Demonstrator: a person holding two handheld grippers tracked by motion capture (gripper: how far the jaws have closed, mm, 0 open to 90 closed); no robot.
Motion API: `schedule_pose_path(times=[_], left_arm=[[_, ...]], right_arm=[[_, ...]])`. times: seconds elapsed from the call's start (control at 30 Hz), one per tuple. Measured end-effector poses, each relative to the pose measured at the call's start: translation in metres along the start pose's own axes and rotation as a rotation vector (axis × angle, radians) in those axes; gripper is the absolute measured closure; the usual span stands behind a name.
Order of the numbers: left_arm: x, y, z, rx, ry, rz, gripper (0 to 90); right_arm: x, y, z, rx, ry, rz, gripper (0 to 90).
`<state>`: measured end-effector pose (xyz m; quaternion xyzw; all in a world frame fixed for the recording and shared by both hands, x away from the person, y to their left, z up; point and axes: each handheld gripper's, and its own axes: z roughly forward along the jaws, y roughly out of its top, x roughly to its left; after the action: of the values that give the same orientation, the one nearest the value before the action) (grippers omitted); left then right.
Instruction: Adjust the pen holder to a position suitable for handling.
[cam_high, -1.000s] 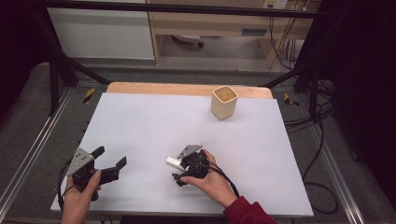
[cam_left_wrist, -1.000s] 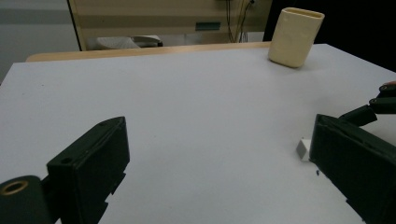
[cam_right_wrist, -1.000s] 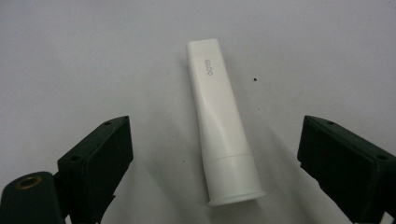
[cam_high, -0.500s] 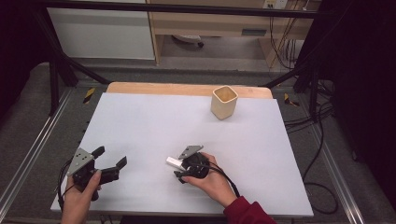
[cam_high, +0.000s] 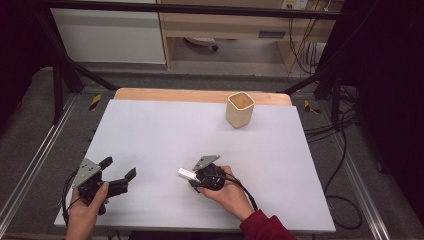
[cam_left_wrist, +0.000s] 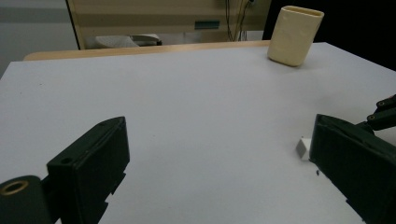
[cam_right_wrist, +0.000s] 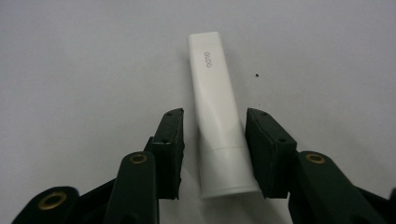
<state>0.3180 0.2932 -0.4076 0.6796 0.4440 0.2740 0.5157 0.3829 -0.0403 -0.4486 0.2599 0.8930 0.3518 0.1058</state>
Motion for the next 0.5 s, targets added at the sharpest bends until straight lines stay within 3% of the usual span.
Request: schedule_pose_path(times=[0.17, 0.5], left_arm=[[0.0002, -0.0001, 0.0001, 0.001, 0.001, -0.001, 5.0], [-0.0001, -0.0001, 0.0004, 0.0, -0.003, -0.009, 5.0]], right_arm=[[-0.0001, -0.0013, -0.0008, -0.006, 0.003, -0.005, 66.0], [0.0007, -0.0017, -0.001, -0.006, -0.004, -0.014, 67.0]])
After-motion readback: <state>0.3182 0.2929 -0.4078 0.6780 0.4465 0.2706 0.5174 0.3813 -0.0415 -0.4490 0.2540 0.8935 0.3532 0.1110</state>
